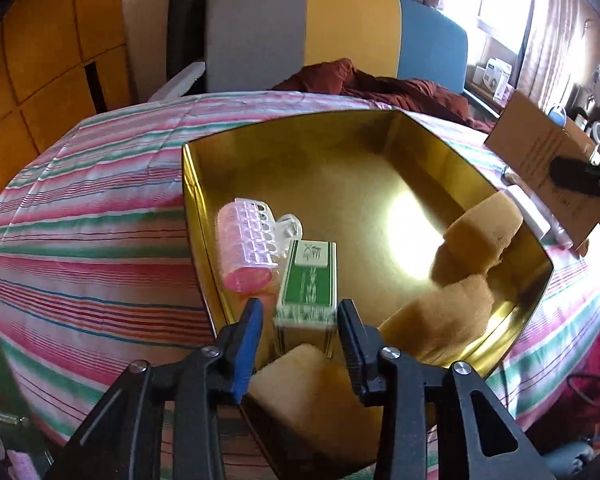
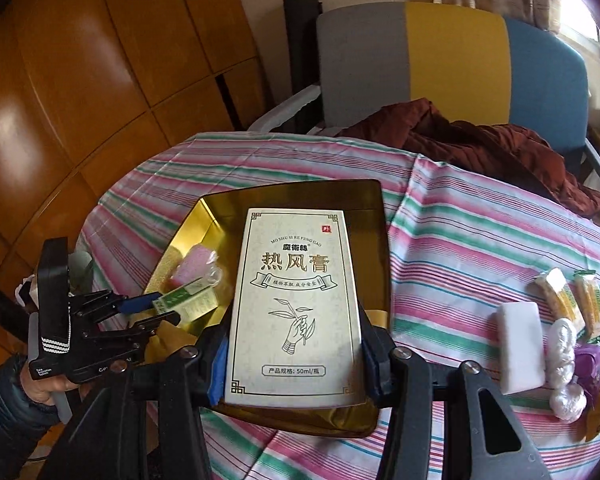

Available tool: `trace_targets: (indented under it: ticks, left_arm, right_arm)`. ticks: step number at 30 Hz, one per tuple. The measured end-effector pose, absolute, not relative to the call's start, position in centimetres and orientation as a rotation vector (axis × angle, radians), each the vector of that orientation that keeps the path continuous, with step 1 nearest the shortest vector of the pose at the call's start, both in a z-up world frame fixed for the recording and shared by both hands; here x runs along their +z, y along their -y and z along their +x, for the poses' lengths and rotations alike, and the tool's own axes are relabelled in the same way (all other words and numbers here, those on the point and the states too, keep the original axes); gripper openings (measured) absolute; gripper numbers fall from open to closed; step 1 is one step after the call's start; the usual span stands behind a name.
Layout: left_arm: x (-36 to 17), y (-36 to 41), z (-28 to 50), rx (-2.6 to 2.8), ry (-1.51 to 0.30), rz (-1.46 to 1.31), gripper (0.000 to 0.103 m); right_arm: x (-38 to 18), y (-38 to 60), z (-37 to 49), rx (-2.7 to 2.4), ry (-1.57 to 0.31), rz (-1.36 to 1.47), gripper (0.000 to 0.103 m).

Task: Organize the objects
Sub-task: 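Lower both boxes into the gold tray and open both tools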

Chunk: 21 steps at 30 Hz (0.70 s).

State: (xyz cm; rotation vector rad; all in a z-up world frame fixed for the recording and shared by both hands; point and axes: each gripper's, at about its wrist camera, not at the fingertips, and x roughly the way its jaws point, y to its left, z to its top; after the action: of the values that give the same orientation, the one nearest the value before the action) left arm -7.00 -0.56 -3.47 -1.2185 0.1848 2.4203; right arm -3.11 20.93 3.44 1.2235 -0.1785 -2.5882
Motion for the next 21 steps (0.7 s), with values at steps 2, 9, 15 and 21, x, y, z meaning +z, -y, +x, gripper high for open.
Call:
trace_targets:
  ticks: [2, 9, 15, 21]
  left_arm:
    - [-2.5, 1.0, -6.6, 2.458, -0.187, -1.188, 0.053]
    - [0.3, 3.9, -6.3, 2.595, -0.015, -1.118, 0.065]
    - [0.8, 6.8, -5.8, 2.665, 0.201, -1.144, 0.073]
    - [0.9, 7.0, -5.2, 2.681, 0.259, -1.150, 0.073]
  right_arm:
    - [3.4, -20.3, -3.5, -2.575, 0.193, 1.228, 0.051]
    - [2.6, -17.6, -6.5, -2.453, 0.340, 1.236, 0.063]
    - [1.5, -16.1, -6.6, -2.398, 0.383, 1.271, 0.083]
    - [1.3, -15.4, -4.7, -2.470, 0.226, 1.288, 0.083]
